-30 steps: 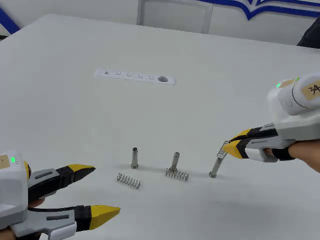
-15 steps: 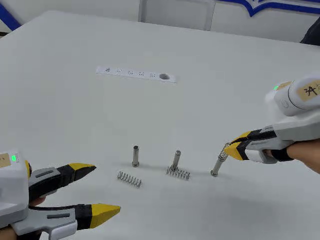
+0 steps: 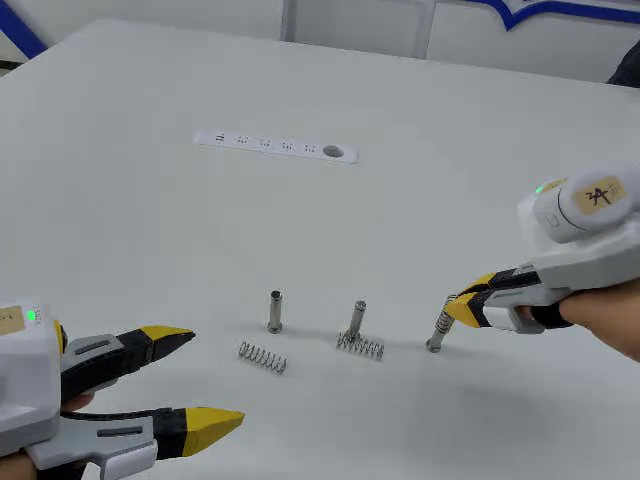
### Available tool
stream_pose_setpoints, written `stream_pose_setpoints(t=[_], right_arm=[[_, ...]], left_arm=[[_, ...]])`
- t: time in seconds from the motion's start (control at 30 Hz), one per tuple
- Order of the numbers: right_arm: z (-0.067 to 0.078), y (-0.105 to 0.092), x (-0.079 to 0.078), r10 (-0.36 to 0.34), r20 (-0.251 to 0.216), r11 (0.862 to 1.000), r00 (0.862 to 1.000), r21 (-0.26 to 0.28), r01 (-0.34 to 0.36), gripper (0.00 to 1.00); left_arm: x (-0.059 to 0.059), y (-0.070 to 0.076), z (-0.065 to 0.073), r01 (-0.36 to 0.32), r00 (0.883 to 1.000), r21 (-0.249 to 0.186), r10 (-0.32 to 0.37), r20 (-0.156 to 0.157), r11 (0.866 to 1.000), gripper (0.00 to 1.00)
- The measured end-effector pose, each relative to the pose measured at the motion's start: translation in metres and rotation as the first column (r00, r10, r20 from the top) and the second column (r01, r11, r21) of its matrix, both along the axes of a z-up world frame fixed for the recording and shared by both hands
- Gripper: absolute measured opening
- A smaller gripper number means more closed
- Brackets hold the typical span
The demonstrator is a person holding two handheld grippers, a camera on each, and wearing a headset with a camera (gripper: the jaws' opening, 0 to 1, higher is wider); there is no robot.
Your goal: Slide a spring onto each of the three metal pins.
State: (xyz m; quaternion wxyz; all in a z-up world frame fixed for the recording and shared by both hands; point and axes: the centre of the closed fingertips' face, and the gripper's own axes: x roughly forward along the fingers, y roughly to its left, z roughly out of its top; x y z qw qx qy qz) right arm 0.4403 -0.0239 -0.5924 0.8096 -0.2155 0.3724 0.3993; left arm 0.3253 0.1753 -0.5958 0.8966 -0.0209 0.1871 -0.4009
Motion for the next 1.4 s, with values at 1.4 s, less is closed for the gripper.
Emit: stream_pose_setpoints(t=[1.4], right_arm=[[-0.036,-0.012,-0.014,0.001,-0.045,0.999,0.999,-0.039,-0.003,0.15]], left_arm=[[-0.001,-0.005,-0.002,0.007,1.000,-0.002,-0.007,-0.005,1.000,0.65]])
